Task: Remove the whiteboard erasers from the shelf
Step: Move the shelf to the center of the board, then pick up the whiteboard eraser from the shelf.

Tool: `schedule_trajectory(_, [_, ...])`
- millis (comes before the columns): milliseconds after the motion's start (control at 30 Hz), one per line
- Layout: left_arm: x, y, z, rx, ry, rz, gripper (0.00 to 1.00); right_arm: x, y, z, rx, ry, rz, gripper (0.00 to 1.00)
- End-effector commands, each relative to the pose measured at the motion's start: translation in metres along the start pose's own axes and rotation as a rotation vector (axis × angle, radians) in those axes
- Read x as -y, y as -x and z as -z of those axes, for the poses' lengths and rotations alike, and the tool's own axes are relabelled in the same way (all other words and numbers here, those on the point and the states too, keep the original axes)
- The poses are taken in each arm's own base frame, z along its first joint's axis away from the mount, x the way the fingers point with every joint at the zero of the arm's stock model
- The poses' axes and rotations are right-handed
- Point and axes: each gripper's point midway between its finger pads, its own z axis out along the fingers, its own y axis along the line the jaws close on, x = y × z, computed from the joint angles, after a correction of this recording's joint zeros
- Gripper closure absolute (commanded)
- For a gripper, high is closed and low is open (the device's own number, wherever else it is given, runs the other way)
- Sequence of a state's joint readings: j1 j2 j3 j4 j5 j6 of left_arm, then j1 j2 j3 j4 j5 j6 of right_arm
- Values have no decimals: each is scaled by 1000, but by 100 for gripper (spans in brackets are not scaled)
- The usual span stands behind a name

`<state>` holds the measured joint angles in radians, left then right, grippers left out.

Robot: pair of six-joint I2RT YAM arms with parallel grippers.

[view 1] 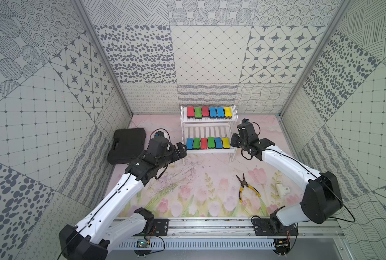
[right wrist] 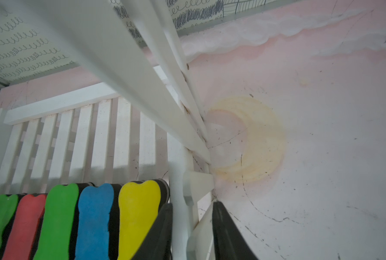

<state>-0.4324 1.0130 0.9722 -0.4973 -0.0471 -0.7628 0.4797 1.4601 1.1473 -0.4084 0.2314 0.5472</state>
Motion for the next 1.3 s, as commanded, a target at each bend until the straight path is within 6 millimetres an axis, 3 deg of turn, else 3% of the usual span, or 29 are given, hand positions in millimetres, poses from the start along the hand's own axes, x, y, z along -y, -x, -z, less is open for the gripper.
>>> schedule_trajectory(0, [9, 12, 9, 51, -22, -32, 0, -8, 36, 34, 107, 53, -60, 52])
schedule_trajectory(133, [12, 15, 16, 63, -34, -45, 0, -8, 43, 66, 129, 95, -64, 46])
schedule_trajectory(300, [10, 15, 16, 64, -26, -62, 0, -35, 71, 114, 172, 227, -9, 52])
schedule_trajectory(400, [8, 14, 14, 57, -17, -65, 1, -55, 92, 125, 181, 225, 45, 53])
schedule_trajectory(533, [8, 14, 13, 56, -12, -67, 0, -76, 114, 115, 169, 198, 92, 54])
schedule_trajectory(700, [10, 16, 13, 59, -12, -73, 0, -91, 132, 85, 143, 144, 129, 56])
schedule_trajectory(900, [9, 16, 11, 47, 4, -80, 1, -94, 141, 57, 110, 56, 175, 56])
schedule_trajectory(1267, [6, 15, 11, 49, 12, -85, 0, -96, 147, 38, 97, 37, 167, 53])
